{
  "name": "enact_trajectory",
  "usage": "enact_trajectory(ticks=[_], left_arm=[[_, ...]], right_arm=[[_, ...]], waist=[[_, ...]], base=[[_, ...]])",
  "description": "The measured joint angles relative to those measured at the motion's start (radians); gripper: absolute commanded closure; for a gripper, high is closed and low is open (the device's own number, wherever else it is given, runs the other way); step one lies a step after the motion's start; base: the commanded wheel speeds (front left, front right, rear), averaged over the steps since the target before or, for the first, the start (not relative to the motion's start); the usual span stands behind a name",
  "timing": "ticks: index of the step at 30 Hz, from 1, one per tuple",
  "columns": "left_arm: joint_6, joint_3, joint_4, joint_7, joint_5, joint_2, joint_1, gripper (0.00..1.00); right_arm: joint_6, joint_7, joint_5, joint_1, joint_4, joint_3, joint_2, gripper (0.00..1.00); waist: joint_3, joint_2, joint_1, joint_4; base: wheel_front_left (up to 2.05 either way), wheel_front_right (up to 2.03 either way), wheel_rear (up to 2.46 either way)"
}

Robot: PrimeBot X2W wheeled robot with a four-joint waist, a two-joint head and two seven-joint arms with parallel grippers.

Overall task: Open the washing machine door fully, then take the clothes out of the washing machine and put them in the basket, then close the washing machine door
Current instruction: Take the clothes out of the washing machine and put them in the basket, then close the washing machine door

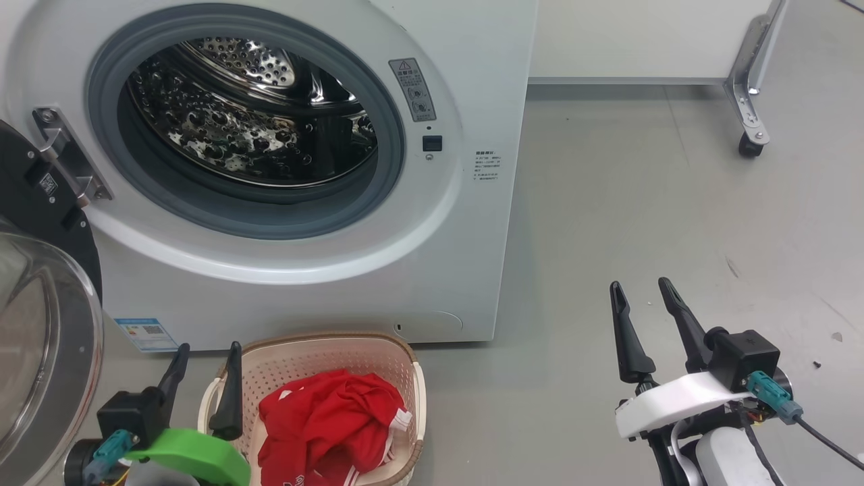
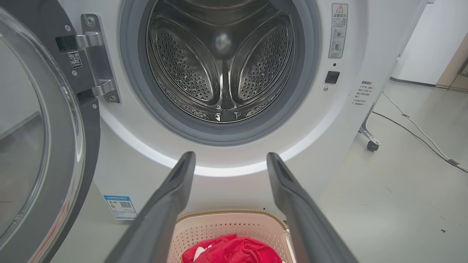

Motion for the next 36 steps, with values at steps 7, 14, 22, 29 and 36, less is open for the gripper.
enact_trajectory(ticks=[7,14,22,29,36], left_arm=[[0.008,0.008,-0.042,0.0,0.009,-0.002,0.041,0.0],[0.009,0.013,-0.074,0.0,0.012,-0.003,0.064,0.0],[0.016,0.015,-0.108,0.0,0.024,-0.006,0.082,0.0],[0.018,0.019,-0.128,0.0,0.026,-0.006,0.097,0.0],[0.018,0.027,-0.145,0.0,0.027,-0.008,0.102,0.0]], right_arm=[[0.0,0.0,0.006,0.006,-0.005,0.0,0.0,0.0],[0.0,0.0,0.006,0.017,-0.006,0.0,0.0,0.0],[0.0,0.0,0.006,0.018,-0.007,0.002,0.0,0.0],[0.002,0.0,0.006,0.018,-0.009,0.004,0.001,0.0],[0.005,0.0,0.006,0.018,-0.011,0.005,0.001,0.0]], waist=[[-0.005,0.0,0.0,-0.003],[-0.005,0.0,0.0,-0.005],[-0.003,0.0,0.0,-0.007],[-0.003,0.0,0.0,-0.008],[-0.005,0.0,0.0,-0.009]], base=[[0.0,0.0,0.0],[0.0,0.0,0.0],[0.0,0.0,0.0],[0.0,0.0,0.0],[0.0,0.0,0.0]])
